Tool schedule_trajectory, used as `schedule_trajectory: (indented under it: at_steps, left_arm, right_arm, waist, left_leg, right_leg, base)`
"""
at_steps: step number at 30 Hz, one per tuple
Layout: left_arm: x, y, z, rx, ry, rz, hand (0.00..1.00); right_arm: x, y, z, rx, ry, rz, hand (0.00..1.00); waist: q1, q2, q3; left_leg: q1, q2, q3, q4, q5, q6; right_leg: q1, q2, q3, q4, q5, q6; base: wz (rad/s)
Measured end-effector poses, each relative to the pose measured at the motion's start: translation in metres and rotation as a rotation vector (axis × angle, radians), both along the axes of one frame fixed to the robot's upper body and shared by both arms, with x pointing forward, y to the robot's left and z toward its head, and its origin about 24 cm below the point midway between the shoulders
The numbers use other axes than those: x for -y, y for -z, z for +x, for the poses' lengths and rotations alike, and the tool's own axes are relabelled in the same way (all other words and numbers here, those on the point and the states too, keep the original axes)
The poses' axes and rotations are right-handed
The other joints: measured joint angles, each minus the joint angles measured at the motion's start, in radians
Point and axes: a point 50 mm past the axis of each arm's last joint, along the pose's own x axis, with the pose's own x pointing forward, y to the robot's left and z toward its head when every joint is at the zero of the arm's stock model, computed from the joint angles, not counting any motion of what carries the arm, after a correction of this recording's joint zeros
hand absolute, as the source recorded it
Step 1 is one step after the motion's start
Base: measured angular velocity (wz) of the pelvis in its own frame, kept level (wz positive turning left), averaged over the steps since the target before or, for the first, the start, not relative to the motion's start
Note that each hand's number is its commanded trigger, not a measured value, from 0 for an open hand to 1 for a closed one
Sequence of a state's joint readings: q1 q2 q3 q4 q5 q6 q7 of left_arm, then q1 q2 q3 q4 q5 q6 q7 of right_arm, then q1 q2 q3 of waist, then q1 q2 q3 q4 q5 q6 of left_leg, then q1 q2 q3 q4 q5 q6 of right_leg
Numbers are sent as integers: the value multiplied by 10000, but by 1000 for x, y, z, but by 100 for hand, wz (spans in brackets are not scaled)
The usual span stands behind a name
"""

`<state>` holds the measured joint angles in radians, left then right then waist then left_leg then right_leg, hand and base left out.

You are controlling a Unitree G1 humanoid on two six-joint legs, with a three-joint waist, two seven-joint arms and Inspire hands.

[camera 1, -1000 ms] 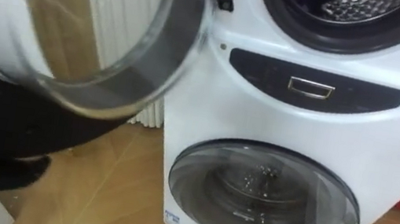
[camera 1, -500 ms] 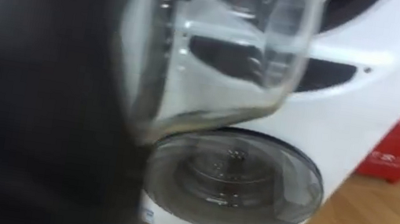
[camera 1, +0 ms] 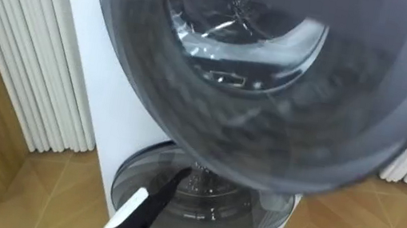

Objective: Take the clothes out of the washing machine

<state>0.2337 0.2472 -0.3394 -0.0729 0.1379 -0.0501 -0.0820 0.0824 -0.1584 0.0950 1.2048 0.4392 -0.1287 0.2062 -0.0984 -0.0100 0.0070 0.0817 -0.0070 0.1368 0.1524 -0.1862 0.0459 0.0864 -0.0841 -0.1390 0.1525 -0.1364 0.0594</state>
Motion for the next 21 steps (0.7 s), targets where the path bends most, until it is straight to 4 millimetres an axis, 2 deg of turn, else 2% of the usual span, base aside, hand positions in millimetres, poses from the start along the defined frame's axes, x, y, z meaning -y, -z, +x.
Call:
schedule_trajectory:
  at_steps: [7, 12, 15, 16, 21]
  left_arm:
    - [2, -6, 7, 582, 640, 1019, 0]
    - [14, -20, 23, 1461, 1503, 1574, 0]
    - [18, -18, 28, 1382, 1723, 1636, 0]
    - [19, -16, 30, 1298, 1787, 1632, 0]
    - [24, -13, 42, 1015, 1894, 1693, 0]
  right_arm:
    - [-1, 0, -2, -87, -354, -10, 0]
    - [-1, -1, 3, 50, -512, 0, 0]
    - [-2, -2, 10, 225, -826, -29, 0]
    - [-3, -3, 12, 307, -930, 1, 0]
    - [-6, -3, 14, 161, -1354, 87, 0]
  waist:
    - [-102, 9, 3]
    - [-358, 42, 70]
    - [-509, 194, 160]
    - [-659, 249, 147]
    - [-863, 277, 140]
  left_leg:
    - [-90, -40, 24, -11, -6, -14]
    - [-116, -52, 35, -39, -8, -11]
    - [-22, -32, 247, -200, -8, -11]
    - [-37, -9, 262, -216, -8, -11]
    - [-74, 0, 339, -219, -8, -15]
  right_leg:
    - [-185, 26, -43, -7, 1, -2]
    - [-183, 18, 8, -17, 3, -4]
    - [-224, 47, 172, -25, 2, -3]
    - [-278, 47, 155, -17, 2, -3]
    - [-367, 78, 155, -15, 2, -3]
  base:
    - [-1]
    - [-2]
    - [-19]
    - [-11]
    - [-5]
